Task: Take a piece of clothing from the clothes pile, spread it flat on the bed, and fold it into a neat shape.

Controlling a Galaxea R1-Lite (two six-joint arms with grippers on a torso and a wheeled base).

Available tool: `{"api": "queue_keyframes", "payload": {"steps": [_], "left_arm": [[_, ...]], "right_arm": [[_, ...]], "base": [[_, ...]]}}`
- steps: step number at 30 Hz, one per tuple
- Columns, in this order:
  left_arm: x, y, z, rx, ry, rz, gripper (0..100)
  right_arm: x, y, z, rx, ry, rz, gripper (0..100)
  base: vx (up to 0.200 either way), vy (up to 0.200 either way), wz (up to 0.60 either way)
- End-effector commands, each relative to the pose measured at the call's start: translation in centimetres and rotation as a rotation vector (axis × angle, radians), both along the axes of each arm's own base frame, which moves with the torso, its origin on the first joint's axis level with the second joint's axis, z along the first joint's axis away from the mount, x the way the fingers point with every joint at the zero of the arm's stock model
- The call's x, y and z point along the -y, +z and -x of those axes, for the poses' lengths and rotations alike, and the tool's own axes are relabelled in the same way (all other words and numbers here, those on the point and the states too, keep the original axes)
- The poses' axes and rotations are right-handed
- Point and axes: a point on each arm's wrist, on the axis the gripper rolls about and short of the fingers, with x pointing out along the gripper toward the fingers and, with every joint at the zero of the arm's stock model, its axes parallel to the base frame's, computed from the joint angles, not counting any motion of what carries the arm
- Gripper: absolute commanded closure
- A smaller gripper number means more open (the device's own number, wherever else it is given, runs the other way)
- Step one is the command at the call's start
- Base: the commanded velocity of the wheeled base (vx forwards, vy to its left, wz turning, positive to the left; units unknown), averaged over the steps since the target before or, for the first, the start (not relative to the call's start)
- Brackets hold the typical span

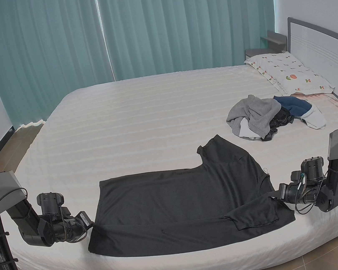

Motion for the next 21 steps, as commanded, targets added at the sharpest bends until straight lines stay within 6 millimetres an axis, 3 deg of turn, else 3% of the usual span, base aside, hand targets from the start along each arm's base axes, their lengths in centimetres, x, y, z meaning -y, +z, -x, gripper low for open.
{"api": "queue_keyframes", "payload": {"steps": [1, 19, 20, 21], "left_arm": [[-0.01, -0.01, 0.0, 0.001, 0.001, -0.001, 100], [0.04, 0.04, -0.12, 0.002, 0.012, -0.014, 100], [0.04, 0.04, -0.12, 0.002, 0.012, -0.014, 0], [0.09, 0.04, -0.12, 0.002, 0.01, -0.014, 0]], "right_arm": [[0.64, 0.32, -0.12, 0.01, -0.021, -0.004, 100], [0.29, 0.05, -0.17, 0.057, -0.015, -0.005, 100], [0.29, 0.07, -0.18, 0.059, -0.015, -0.005, 100], [0.24, -0.04, -0.16, 0.056, -0.013, -0.005, 100]], "base": [[0.0, 0.0, 0.0], [0.0, 0.0, 0.0], [0.0, 0.0, 0.0], [0.0, 0.0, 0.0]]}}
